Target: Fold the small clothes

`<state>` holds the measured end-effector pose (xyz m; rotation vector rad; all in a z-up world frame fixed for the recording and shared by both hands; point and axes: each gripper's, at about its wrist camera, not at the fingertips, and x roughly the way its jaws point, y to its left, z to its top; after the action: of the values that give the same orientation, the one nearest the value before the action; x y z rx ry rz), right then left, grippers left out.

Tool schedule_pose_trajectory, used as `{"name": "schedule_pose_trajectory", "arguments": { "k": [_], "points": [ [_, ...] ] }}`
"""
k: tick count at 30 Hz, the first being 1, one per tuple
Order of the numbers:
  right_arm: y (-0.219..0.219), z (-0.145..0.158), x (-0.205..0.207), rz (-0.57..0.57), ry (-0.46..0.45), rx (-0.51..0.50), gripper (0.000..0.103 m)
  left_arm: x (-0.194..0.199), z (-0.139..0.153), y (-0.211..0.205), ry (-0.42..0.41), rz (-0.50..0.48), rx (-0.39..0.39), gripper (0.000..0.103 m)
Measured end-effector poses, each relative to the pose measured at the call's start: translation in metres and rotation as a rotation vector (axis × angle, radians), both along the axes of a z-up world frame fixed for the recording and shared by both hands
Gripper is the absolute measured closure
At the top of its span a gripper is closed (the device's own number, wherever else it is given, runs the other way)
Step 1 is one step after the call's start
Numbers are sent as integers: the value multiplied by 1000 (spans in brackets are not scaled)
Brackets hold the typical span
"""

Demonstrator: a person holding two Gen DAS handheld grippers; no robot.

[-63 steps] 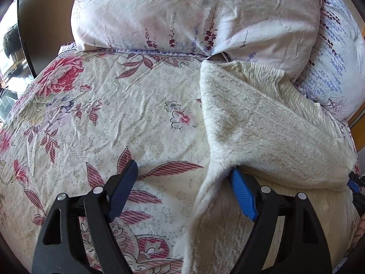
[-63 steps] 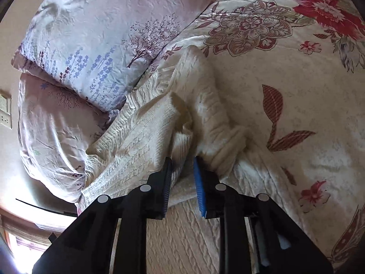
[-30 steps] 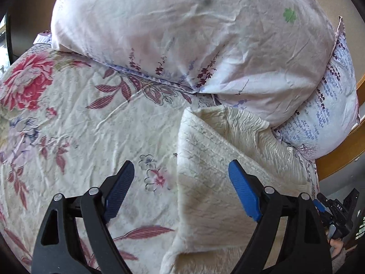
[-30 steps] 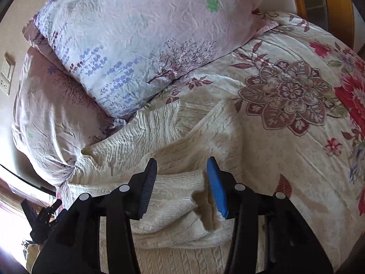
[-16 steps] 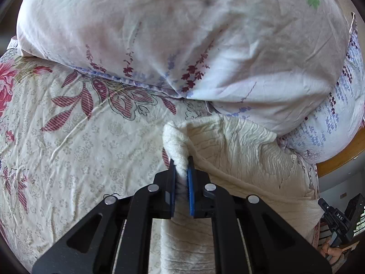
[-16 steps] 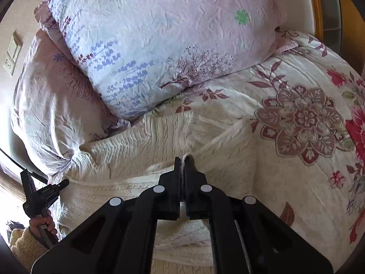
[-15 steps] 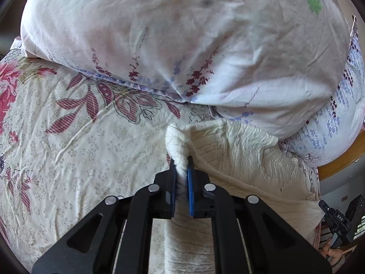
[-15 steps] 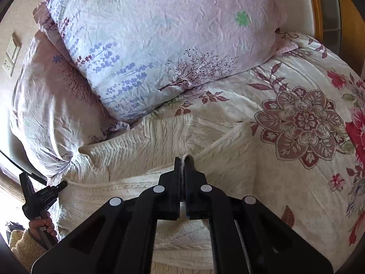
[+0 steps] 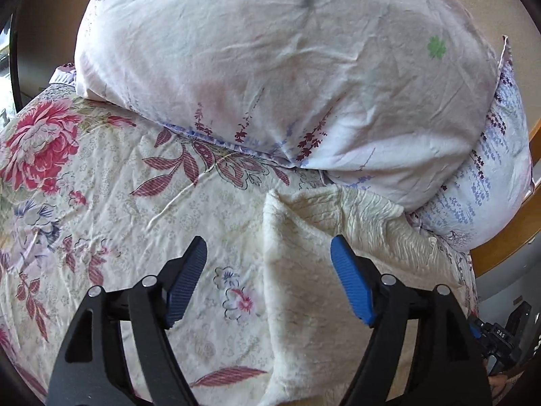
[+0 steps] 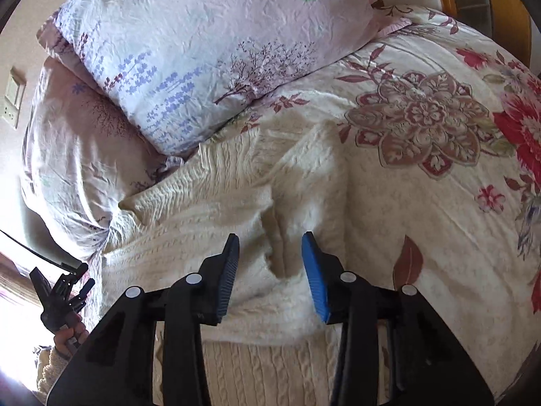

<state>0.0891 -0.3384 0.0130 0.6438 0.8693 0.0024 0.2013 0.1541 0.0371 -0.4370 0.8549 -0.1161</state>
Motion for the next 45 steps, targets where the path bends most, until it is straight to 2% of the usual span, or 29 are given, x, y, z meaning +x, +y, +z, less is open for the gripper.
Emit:
{"name": "schedule_pose_trajectory", "arguments": {
  "k": [3,5,8,12,19,20,21,22,23,25,30,32,34,40,45],
  "points": [
    [8,-4,-3,7,7,-36,68,-30,0,1,9,-24,36,24],
    [15,-6,3,32,18,-64,96,-48,-1,-2,16,-37,61,22],
    [26,0,0,51,-2,-134,96,-75,-3,-2,28,-51,75,22],
    [21,11,-23,0,-45,-130,97,-108,-4,-1,29,-61,79,22],
    [24,-12,-36,-17,32,-158,96,-144,-12,3,55,-64,38,21],
    [23,-10,-39,-15,29,-154,91,-148,-13,3,58,-65,30,20],
    [21,-7,-42,-7,27,-128,87,-153,-13,3,60,-68,23,19],
    [19,-4,-47,-1,16,-100,74,-158,-13,3,59,-67,16,19],
    [17,-1,-54,-2,0,-84,55,-164,-13,3,59,-62,8,18],
    [9,4,-72,-10,-20,-69,43,-176,-15,2,67,-66,-12,18],
    [-21,-4,-114,4,32,40,43,-206,-20,-8,82,-94,-73,20],
    [-32,-9,-132,11,54,81,43,-219,-21,-12,77,-98,-93,24],
    [-40,-16,-145,34,75,137,44,-231,-22,-14,86,-119,-150,32],
    [-32,-40,-172,209,131,402,58,-266,-28,-19,107,-127,-270,50],
    [-18,-57,-191,312,161,524,71,-288,-35,-20,120,-110,-349,58]
  ]
}}
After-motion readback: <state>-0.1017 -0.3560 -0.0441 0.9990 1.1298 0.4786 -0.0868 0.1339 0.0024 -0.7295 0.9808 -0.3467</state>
